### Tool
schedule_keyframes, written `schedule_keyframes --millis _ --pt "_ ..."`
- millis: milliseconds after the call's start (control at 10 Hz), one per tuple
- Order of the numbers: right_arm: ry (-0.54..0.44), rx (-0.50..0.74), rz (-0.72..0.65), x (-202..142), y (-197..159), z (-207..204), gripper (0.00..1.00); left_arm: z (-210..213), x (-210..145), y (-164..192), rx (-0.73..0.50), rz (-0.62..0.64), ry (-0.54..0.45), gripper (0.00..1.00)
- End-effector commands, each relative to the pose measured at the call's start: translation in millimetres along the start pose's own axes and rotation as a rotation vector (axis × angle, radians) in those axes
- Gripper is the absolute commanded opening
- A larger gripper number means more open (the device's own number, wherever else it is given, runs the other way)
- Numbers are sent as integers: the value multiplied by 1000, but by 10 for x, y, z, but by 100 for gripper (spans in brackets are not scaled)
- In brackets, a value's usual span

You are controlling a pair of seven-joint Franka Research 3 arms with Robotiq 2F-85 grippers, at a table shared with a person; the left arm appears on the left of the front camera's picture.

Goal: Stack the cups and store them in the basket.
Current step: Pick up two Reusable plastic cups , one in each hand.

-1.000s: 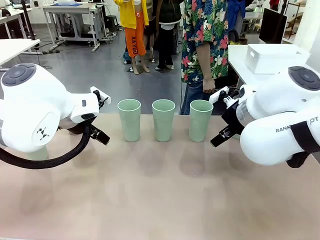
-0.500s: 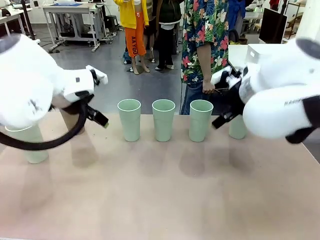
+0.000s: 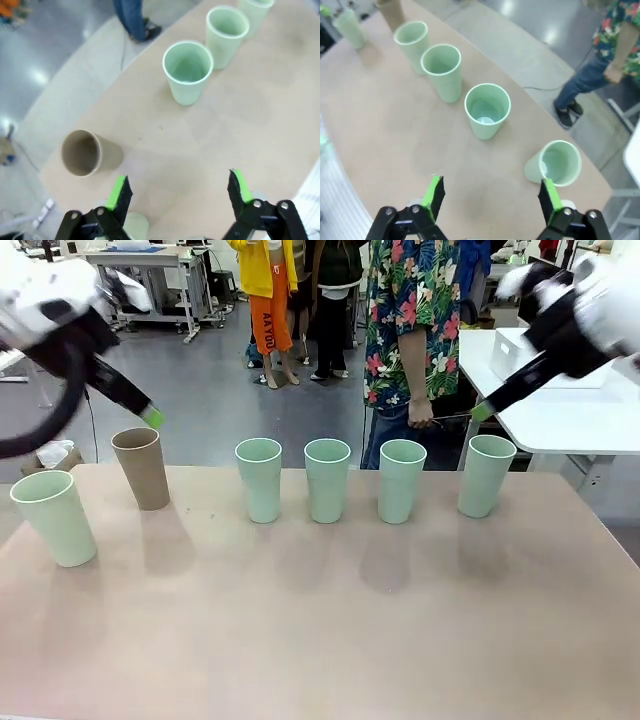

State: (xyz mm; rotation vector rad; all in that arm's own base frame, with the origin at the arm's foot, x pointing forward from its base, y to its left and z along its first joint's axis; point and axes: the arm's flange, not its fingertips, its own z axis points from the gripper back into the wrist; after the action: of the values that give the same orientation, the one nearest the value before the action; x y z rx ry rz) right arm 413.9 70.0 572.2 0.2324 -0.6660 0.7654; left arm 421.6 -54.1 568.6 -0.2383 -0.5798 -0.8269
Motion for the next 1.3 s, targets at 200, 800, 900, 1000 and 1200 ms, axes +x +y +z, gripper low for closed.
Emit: schedule_keyframes --millis 200,800,900,1000,1200 --pt "-128 197 60 -689 -628 723 100 682 -730 760 -181 -139 -171 100" --pt "-254 275 59 -1419 -808 779 100 931 -1512 1016 -224 -169 -314 100" --pt "-266 281 65 -1462 -795 768 100 919 -1535 1027 -233 -190 -325 100" --pt "-272 282 68 -1486 -785 762 100 885 -1546 1030 -238 -182 -331 100" --pt "-279 290 71 -1525 -780 744 100 848 -1569 1001 -235 -169 -340 100"
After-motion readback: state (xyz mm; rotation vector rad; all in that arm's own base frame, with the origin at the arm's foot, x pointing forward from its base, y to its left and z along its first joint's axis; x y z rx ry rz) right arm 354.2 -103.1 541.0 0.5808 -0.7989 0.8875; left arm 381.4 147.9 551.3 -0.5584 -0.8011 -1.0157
